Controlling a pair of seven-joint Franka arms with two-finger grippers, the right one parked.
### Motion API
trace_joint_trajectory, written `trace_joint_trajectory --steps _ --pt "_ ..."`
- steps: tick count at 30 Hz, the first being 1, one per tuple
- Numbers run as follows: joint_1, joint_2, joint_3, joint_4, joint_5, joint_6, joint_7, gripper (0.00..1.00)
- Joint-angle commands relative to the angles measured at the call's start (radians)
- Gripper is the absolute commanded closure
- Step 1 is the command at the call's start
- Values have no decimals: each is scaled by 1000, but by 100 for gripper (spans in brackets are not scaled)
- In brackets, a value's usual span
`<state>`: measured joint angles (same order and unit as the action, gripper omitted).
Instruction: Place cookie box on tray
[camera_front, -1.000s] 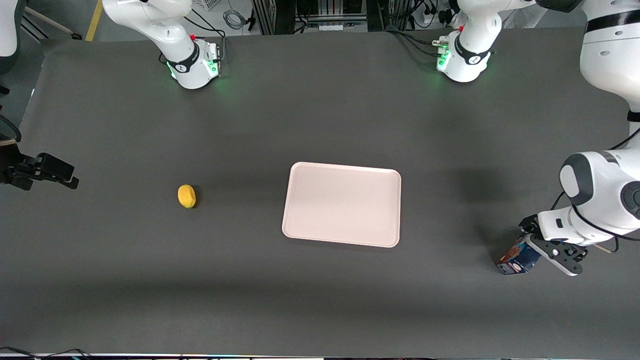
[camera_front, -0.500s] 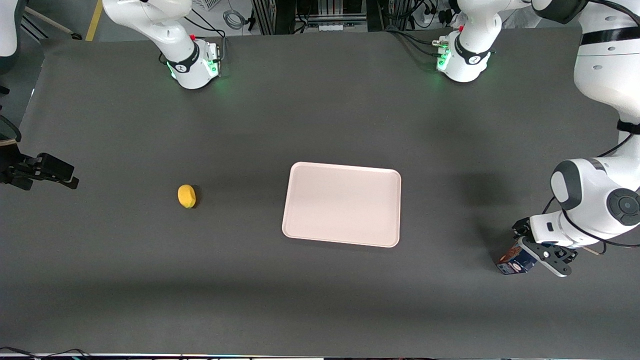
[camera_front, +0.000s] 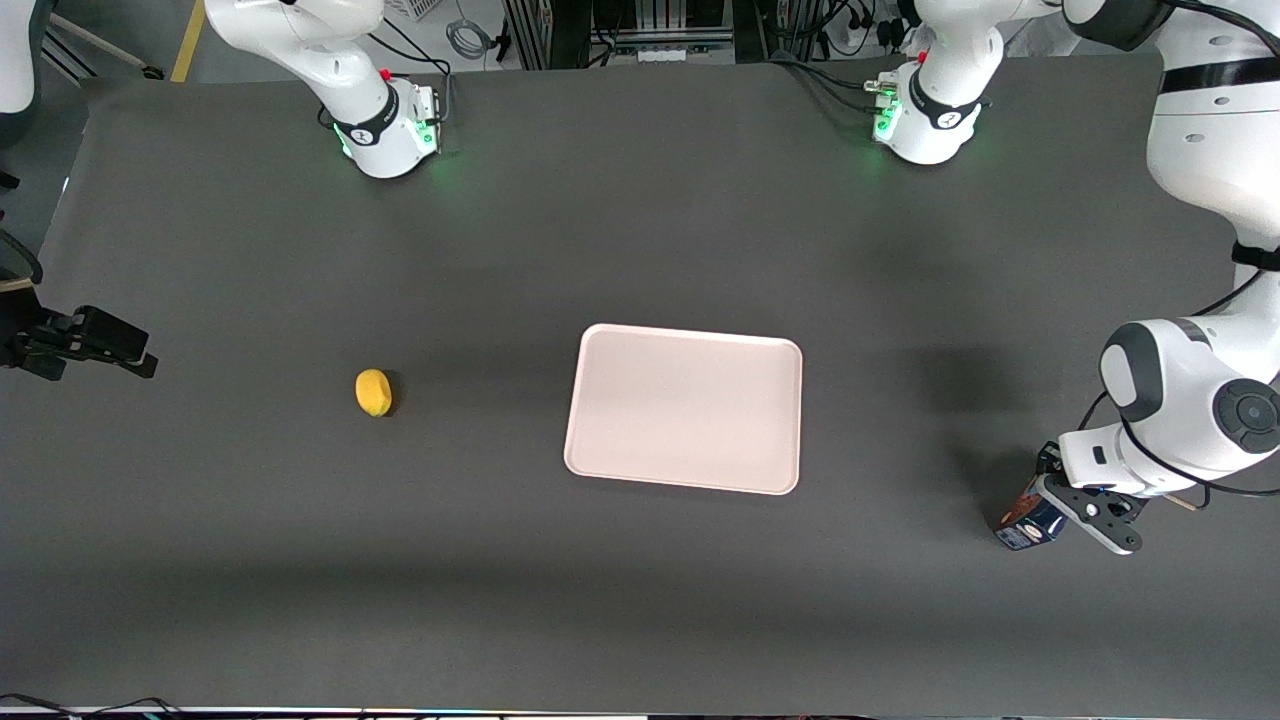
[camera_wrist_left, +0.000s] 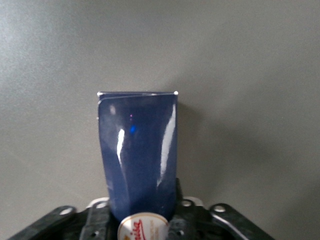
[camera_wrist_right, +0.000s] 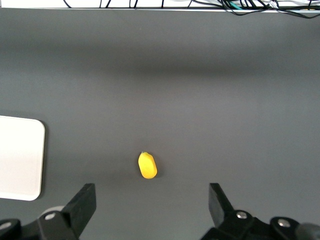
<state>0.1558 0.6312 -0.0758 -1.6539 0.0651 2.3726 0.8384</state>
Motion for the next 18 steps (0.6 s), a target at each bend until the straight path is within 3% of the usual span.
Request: trace_joint_trajectory --steps 1,10,18 --pt "1 8 1 22 -14 2 8 80" --pt "1 -36 1 22 -25 -29 -38 79" --pt "-28 -137 1 22 -82 -203 -200 77"
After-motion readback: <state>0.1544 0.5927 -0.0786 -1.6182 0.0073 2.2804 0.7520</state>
